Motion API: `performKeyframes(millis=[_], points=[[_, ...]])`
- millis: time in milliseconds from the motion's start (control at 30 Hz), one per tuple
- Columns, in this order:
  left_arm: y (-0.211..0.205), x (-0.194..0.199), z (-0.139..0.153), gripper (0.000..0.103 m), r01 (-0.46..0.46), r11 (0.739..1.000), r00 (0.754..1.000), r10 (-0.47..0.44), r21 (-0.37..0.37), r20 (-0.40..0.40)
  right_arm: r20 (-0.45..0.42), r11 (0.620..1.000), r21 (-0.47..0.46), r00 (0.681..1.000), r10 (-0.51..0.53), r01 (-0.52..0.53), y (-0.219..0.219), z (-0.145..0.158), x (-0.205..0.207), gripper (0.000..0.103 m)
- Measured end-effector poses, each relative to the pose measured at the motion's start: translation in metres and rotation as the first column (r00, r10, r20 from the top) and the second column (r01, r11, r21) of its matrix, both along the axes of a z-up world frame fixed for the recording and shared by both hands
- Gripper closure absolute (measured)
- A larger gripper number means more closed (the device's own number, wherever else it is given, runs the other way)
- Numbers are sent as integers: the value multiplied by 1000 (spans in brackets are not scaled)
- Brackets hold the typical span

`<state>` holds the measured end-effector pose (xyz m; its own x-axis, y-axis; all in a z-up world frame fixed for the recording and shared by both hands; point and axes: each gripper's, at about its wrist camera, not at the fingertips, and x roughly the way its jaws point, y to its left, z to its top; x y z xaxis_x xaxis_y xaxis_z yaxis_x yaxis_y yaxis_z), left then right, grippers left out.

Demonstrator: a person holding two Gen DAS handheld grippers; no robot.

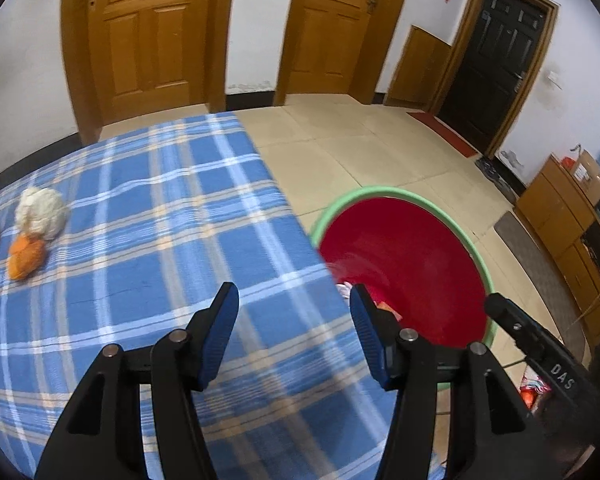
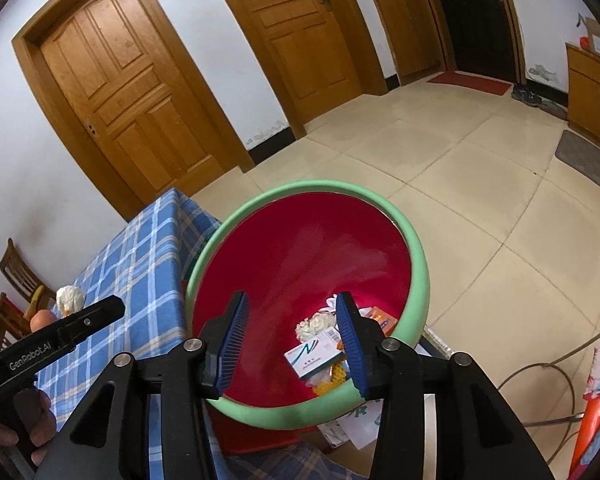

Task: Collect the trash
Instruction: 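Open the right gripper over the red bin while the left opens to drop the bag, then move both grippers back over the table toward the orange cloth and white paper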

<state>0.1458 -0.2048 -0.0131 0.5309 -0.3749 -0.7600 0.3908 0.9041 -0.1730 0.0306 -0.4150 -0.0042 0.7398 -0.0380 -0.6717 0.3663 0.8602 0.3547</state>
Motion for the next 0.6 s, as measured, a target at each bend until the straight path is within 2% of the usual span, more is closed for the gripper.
performKeyframes(millis=[267, 600], points=[[52, 10, 4, 45, -104, 995, 995, 104, 2, 15, 6, 1000, -11, 1000, 28, -28, 19, 9, 3, 50], [119, 24, 6, 45, -232, 972, 972, 231, 30, 43, -2, 997, -35, 998, 66, -66, 47, 17, 15, 39]])
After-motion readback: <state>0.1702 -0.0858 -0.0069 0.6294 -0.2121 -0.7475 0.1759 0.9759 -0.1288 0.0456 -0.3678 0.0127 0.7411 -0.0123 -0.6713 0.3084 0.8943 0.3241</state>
